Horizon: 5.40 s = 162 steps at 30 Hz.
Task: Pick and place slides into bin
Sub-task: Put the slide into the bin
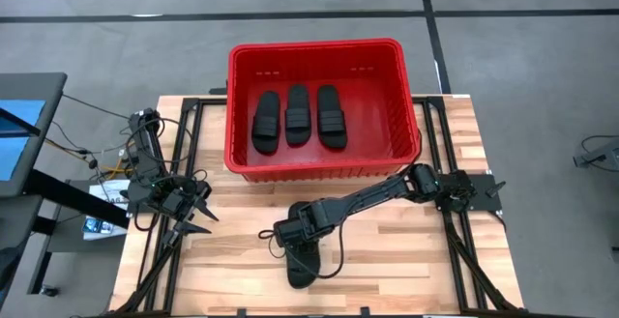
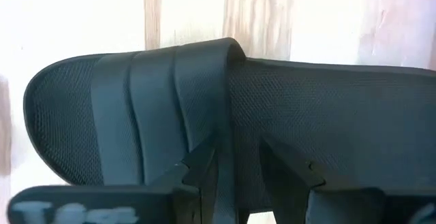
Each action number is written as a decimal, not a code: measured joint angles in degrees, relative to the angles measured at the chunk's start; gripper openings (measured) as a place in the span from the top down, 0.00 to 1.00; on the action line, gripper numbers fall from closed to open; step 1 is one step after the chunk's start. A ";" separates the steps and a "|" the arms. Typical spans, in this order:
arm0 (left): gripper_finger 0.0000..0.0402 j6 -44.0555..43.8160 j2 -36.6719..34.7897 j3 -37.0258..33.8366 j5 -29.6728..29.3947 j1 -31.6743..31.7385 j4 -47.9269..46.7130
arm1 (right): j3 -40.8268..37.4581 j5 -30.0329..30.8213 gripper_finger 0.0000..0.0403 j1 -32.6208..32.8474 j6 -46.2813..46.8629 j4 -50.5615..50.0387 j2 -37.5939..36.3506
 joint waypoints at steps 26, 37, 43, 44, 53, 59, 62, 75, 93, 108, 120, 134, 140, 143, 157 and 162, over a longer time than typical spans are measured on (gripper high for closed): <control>0.61 -0.13 0.02 -0.01 0.00 0.02 0.00 | 0.44 -12.35 0.76 -0.69 -0.53 -3.32 -0.05; 0.61 -0.11 0.00 -0.01 0.00 0.00 -0.02 | 2.89 -15.18 0.76 -0.66 -1.28 -4.07 -0.10; 0.61 -0.09 0.02 -0.01 -0.01 0.02 0.00 | 3.02 -18.80 0.76 -0.63 -1.62 -3.41 -0.10; 0.61 -0.10 0.01 -0.01 0.00 0.01 0.00 | 3.02 -18.80 0.76 -0.63 -1.62 -3.40 -0.10; 0.61 -0.11 0.01 -0.01 -0.01 0.00 -0.01 | 3.07 -18.78 0.76 -0.50 -1.57 -1.04 -0.10; 0.61 -0.11 0.02 -0.02 0.00 0.02 0.00 | 3.10 -18.79 0.76 -0.48 -1.55 -0.83 -0.08; 0.61 -0.11 0.00 -0.02 0.00 0.01 -0.02 | 3.10 -18.75 0.76 -0.24 -1.55 -0.80 -0.07; 0.61 -0.13 0.02 0.00 0.00 0.02 -0.01 | 3.10 -18.70 0.76 0.26 -1.49 -0.68 -0.03; 0.61 -0.13 0.02 0.00 0.00 0.02 -0.02 | 2.25 -18.56 0.76 0.28 -1.49 0.77 0.02; 0.61 -0.15 0.00 0.00 0.00 0.00 0.00 | -2.01 -18.75 0.84 0.20 -1.57 4.03 -0.06; 0.61 -0.15 0.01 0.00 -0.01 0.01 -0.01 | -1.99 -18.30 0.99 0.17 -3.52 3.36 -0.23; 0.61 1.07 0.02 0.00 0.00 0.00 0.00 | 10.56 -11.71 1.00 1.06 -6.12 -9.76 0.05; 0.61 1.07 0.02 0.00 0.00 0.00 -0.01 | 17.43 -8.68 1.00 1.76 -6.57 -14.79 0.05; 0.61 1.07 0.00 -0.02 0.00 0.02 -0.02 | 17.99 -7.56 1.00 2.41 -6.73 -15.18 -1.00; 0.61 1.05 0.30 -0.01 -0.30 0.02 -0.04 | 18.21 9.94 1.00 6.58 -4.57 -24.04 -10.78; 0.61 1.03 0.66 -0.02 -0.32 0.02 -0.06 | 18.21 17.00 1.00 7.59 -3.48 -29.36 -14.97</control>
